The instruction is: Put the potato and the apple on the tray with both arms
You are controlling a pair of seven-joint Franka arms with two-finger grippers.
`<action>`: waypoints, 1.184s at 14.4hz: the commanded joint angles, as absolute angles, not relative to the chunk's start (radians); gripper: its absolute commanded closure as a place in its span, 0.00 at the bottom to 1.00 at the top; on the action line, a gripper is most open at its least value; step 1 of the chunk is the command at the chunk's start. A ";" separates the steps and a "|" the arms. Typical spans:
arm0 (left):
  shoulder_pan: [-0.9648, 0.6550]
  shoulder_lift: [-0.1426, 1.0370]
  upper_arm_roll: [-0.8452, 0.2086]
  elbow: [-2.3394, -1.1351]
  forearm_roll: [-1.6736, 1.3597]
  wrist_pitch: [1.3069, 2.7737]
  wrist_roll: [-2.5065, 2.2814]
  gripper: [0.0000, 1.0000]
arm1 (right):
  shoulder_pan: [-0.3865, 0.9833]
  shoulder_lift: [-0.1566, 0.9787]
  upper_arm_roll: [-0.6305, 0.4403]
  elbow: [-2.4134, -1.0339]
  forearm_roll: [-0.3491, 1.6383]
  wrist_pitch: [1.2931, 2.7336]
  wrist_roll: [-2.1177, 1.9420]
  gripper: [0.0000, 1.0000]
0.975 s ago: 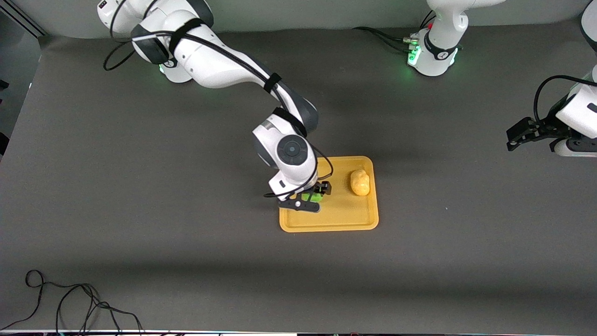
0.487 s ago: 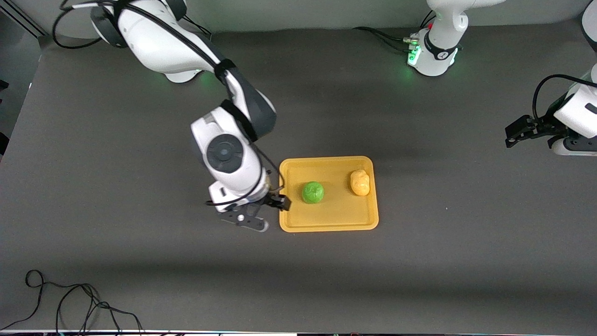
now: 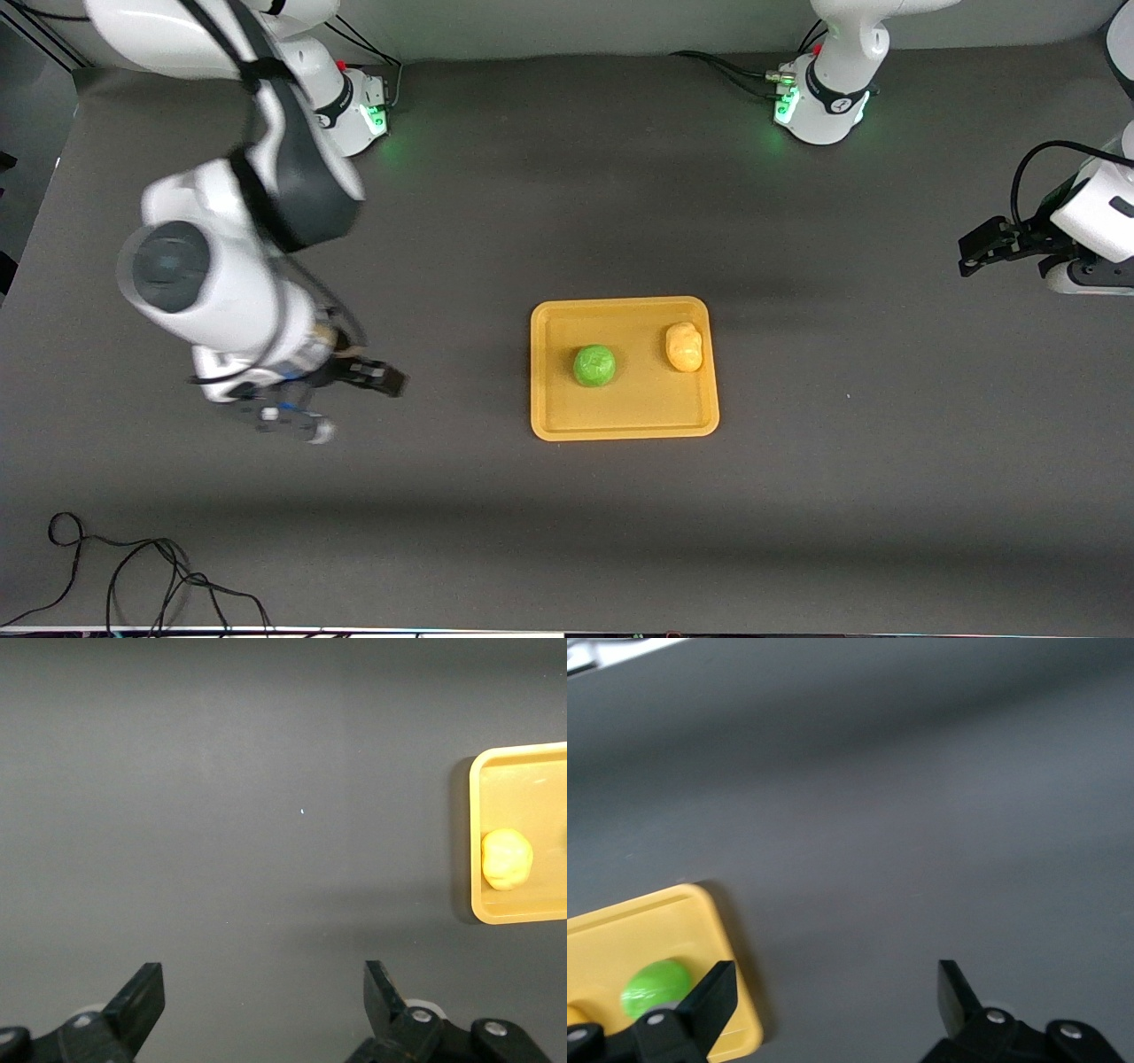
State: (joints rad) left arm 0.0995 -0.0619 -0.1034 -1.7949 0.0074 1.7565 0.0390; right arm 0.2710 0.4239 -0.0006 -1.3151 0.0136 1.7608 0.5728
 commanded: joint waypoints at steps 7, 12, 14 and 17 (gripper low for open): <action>0.103 -0.044 -0.104 -1.759 0.014 1.721 0.051 0.00 | 0.144 0.178 -0.115 -1.476 0.027 1.675 0.255 0.00; 0.101 -0.044 -0.104 -1.735 0.018 1.703 0.048 0.00 | 0.086 0.118 -0.092 -1.497 0.067 1.595 0.212 0.00; 0.100 -0.044 -0.106 -1.732 0.037 1.698 0.051 0.00 | -0.003 0.060 -0.003 -1.564 0.080 1.601 0.209 0.00; 0.098 -0.044 -0.107 -1.730 0.040 1.697 0.051 0.00 | -0.026 0.037 -0.005 -1.580 0.077 1.597 0.103 0.00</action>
State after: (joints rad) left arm 0.0996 -0.0526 -0.1044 -1.7549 0.0238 1.7216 0.0393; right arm 0.0016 0.0882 -0.0188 -1.5253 0.0595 1.5917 0.1824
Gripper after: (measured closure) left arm 0.000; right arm 0.000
